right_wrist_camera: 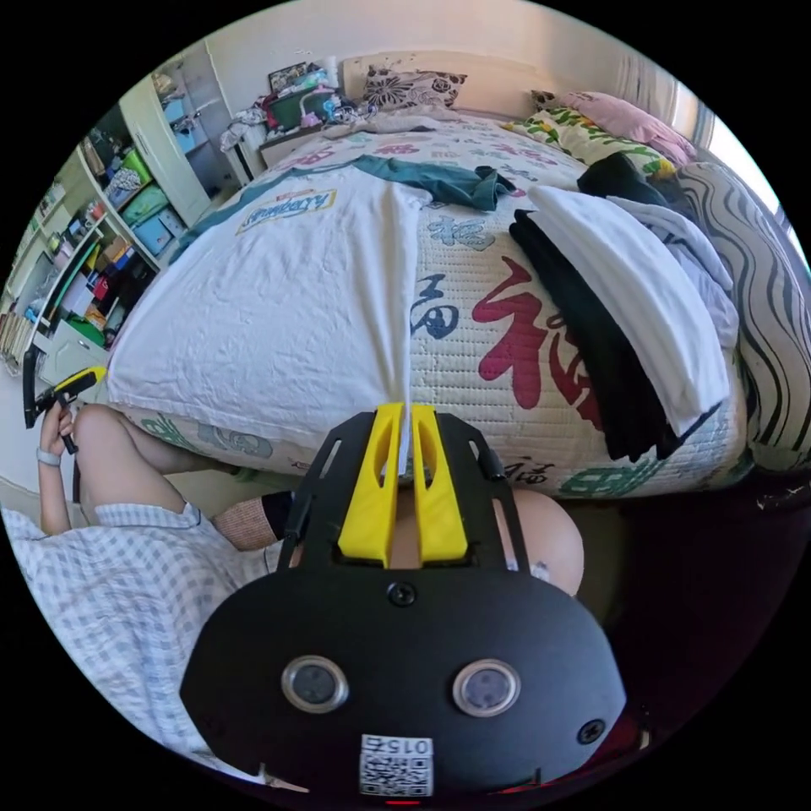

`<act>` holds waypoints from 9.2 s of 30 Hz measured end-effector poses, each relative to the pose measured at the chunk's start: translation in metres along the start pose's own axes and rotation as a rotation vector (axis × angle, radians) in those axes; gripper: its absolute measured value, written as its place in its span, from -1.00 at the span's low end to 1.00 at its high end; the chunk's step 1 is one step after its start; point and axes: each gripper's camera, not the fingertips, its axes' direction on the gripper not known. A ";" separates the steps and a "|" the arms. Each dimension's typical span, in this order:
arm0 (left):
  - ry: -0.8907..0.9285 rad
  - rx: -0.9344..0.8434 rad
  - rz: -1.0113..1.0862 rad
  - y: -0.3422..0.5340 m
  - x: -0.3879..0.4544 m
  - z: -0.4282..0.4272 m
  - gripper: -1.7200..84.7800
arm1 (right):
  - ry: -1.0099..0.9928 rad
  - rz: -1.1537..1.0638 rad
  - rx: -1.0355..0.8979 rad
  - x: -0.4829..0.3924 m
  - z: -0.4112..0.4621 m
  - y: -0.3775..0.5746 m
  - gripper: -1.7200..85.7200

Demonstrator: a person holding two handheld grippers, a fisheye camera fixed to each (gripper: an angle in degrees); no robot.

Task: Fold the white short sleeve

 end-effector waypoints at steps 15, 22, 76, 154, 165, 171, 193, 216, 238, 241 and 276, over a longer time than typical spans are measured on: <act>-0.118 -0.136 0.063 0.000 0.029 0.046 -0.96 | -0.008 -0.024 -0.120 0.020 0.013 0.007 -0.98; -0.122 -0.169 0.090 -0.003 0.039 0.062 -0.96 | -0.126 0.009 -0.130 0.047 0.008 0.008 -0.92; 0.316 0.138 0.514 -0.405 0.340 0.347 -0.78 | -0.128 0.165 0.246 0.181 -0.059 -0.229 -0.72; 0.163 0.012 0.458 -0.410 0.228 0.448 -0.83 | -0.203 -0.529 -0.026 -0.022 0.050 -0.412 -0.88; 0.160 -0.055 0.393 -0.414 0.175 0.437 -0.85 | -0.213 -0.540 -0.098 -0.052 0.056 -0.434 -0.97; 0.080 0.128 0.251 -0.361 0.068 0.327 -0.81 | -0.415 -0.474 0.073 -0.062 0.023 -0.448 -0.86; 0.127 0.113 -0.267 -0.264 -0.242 0.218 -0.70 | -0.299 -0.648 -0.204 -0.585 0.102 -0.695 -0.77; 0.108 0.273 -0.119 -0.242 -0.226 0.119 -0.95 | -0.320 -0.566 0.015 -0.574 0.066 -0.700 -0.97; 0.075 0.057 0.478 -0.237 -0.048 0.160 -0.93 | -0.430 -0.115 0.073 -0.268 0.079 -0.483 -0.96; 0.091 0.102 0.389 -0.251 -0.058 0.160 -0.84 | -0.420 -0.106 0.064 -0.252 0.080 -0.479 -0.95; 0.156 0.110 0.140 -0.478 -0.080 0.255 -0.78 | -0.383 -0.263 0.085 -0.130 0.075 -0.572 -0.81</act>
